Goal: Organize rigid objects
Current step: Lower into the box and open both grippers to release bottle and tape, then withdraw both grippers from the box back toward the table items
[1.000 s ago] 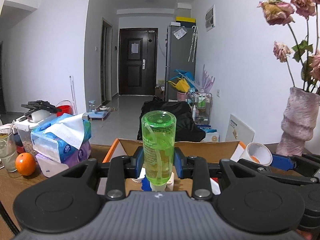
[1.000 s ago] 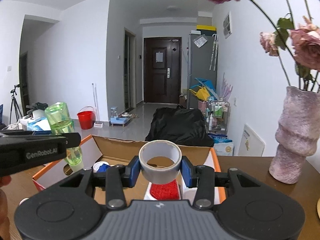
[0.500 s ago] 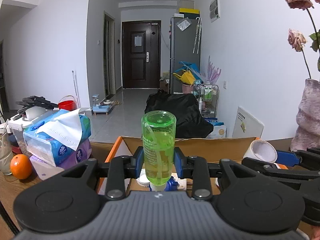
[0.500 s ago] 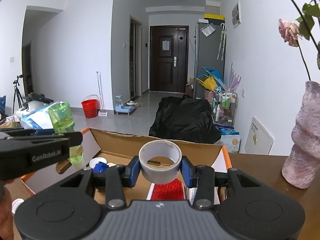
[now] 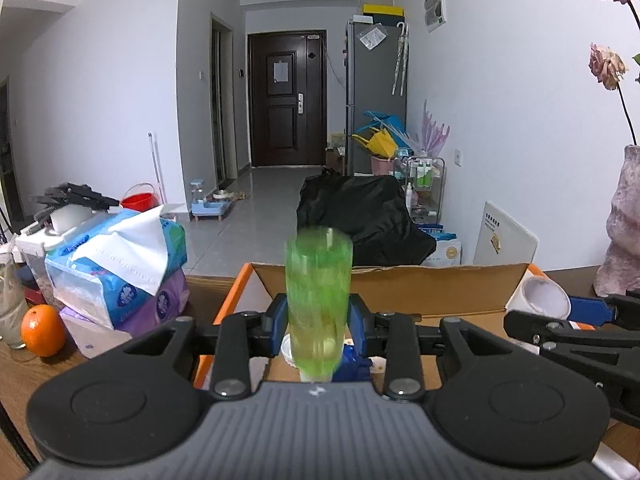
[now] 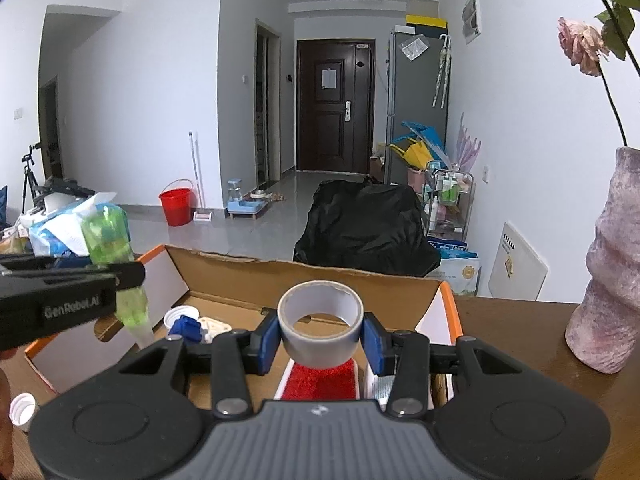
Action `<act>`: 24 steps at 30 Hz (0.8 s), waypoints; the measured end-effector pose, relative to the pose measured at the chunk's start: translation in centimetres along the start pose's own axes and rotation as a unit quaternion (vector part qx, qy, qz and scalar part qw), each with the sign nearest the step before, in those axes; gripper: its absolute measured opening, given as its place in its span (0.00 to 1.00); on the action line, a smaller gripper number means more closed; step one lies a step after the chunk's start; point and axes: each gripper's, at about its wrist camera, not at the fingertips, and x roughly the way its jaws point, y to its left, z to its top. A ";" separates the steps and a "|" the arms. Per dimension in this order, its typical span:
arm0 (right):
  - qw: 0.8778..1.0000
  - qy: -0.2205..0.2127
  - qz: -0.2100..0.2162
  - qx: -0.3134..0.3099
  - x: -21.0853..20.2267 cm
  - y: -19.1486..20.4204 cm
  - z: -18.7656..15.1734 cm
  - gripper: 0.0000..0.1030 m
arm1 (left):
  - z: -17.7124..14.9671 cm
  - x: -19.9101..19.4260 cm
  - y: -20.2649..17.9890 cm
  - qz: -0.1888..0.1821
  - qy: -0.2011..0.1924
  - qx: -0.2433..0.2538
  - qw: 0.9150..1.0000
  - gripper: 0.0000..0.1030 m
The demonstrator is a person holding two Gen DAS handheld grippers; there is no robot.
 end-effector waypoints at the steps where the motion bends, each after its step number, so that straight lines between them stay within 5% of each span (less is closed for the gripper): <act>1: 1.000 0.001 -0.001 -0.001 0.0 0.0 0.0 0.43 | 0.0 -0.2 0.1 0.000 -0.003 0.002 1.000 0.42; 3: 1.000 0.004 -0.004 0.001 0.2 -0.1 0.0 0.60 | 0.1 -0.5 0.2 0.008 -0.011 0.000 1.000 0.68; 5: 1.000 0.000 -0.016 0.003 0.1 -0.2 -0.1 0.88 | 0.2 -0.7 0.4 0.015 -0.017 -0.003 1.000 0.77; 7: 1.000 -0.007 -0.025 0.004 -0.1 -0.4 -0.1 0.92 | 0.3 -0.7 0.6 0.015 -0.017 -0.002 1.000 0.82; 9: 1.000 -0.007 -0.027 0.009 -0.2 -0.6 -0.1 0.99 | 0.3 -0.7 0.7 0.025 -0.019 -0.003 1.000 0.98; 24: 0.999 -0.009 -0.040 0.008 -1.0 -0.7 -0.3 1.00 | 0.4 -1.4 0.9 0.029 -0.021 -0.010 0.999 1.00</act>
